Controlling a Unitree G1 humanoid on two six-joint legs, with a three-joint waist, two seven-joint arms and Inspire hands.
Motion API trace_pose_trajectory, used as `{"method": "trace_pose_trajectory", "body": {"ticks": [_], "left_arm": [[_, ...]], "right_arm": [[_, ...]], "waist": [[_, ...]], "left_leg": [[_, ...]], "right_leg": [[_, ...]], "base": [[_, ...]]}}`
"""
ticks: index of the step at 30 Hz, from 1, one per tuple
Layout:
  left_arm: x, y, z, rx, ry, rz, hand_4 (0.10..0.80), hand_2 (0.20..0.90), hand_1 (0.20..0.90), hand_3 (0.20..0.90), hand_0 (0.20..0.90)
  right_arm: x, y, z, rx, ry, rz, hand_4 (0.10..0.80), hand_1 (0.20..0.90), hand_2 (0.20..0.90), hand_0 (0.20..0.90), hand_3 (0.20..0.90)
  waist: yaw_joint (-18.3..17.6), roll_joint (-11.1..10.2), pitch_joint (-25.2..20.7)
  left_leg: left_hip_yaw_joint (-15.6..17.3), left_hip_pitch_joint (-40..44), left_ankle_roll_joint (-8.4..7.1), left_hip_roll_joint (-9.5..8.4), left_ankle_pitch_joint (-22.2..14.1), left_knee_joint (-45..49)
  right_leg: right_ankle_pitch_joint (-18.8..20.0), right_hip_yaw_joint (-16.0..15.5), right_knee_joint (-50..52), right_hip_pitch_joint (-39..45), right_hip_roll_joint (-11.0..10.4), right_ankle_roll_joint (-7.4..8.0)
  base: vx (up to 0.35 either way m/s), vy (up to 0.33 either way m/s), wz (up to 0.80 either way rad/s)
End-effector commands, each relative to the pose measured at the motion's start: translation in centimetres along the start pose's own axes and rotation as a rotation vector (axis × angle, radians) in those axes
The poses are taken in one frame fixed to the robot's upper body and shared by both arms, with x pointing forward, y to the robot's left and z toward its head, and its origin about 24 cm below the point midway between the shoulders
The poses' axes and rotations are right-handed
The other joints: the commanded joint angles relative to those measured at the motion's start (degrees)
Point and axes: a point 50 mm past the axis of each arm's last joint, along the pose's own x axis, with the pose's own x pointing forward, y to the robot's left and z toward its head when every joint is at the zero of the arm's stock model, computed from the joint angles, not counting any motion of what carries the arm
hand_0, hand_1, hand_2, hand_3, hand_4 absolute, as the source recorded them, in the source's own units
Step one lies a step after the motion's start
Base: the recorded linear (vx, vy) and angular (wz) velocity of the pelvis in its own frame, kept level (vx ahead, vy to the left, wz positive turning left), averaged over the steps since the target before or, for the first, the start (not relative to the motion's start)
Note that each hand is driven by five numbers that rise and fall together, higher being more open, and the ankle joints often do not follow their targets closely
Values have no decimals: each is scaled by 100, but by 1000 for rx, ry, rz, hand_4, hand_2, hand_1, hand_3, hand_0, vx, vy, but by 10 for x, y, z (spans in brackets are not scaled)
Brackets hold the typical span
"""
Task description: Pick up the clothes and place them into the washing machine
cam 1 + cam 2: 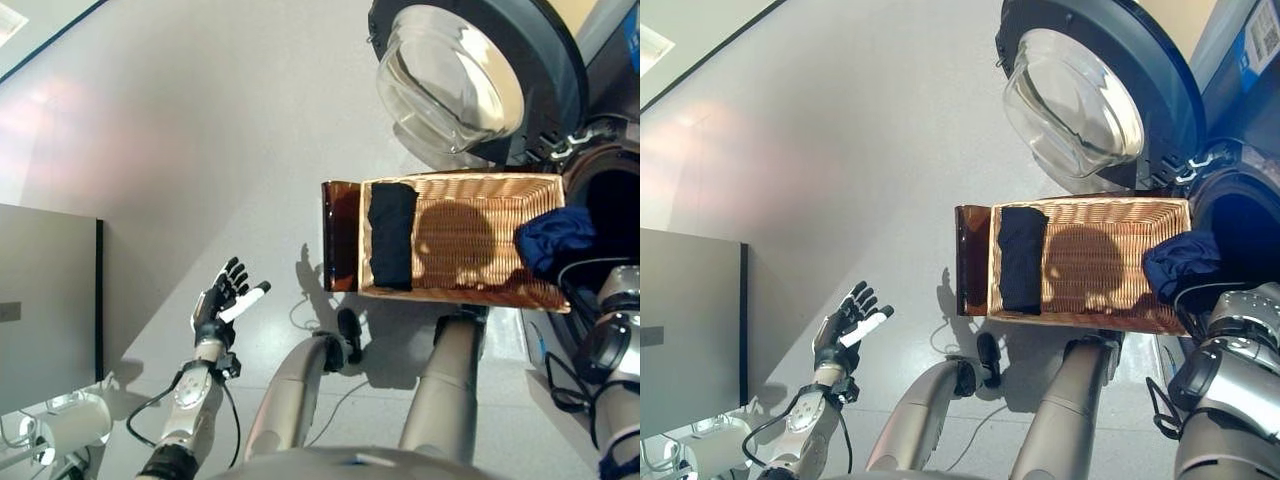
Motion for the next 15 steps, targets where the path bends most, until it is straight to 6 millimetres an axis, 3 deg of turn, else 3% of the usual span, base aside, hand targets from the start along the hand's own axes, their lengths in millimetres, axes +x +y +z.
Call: {"method": "trace_pose_trajectory", "body": {"ticks": [1,6,12,15], "left_arm": [[-5,36,21,50,-104,97,800,900,900,900,900],[-4,35,18,38,-96,97,800,900,900,900,900],[-3,34,14,48,-84,95,800,900,900,900,900],[-3,35,13,53,-80,97,800,900,900,900,900]], "right_arm": [[-6,32,17,-106,-134,268,800,900,900,900,900],[-10,11,0,-209,-97,290,800,900,900,900,900],[-11,-29,-25,-532,-20,321,800,900,900,900,900],[-12,-39,-29,-614,-6,335,800,900,900,900,900]], "waist": [[-1,-81,-264],[-28,-158,-213],[-5,-364,-216],[-25,-425,-219]], "left_leg": [[-275,403,-619,275,172,-567],[-300,674,-645,243,461,-1074],[-372,1076,-712,240,772,-1797],[-401,1196,-721,240,885,-2009]], "right_leg": [[940,289,-449,507,56,-120],[1250,90,-1019,879,51,-92],[1637,-249,-1905,1466,25,-18],[1781,-335,-2156,1640,8,8]], "base": [[1,-16,-5],[-4,-21,-7],[2,-56,4],[16,-47,3]]}}
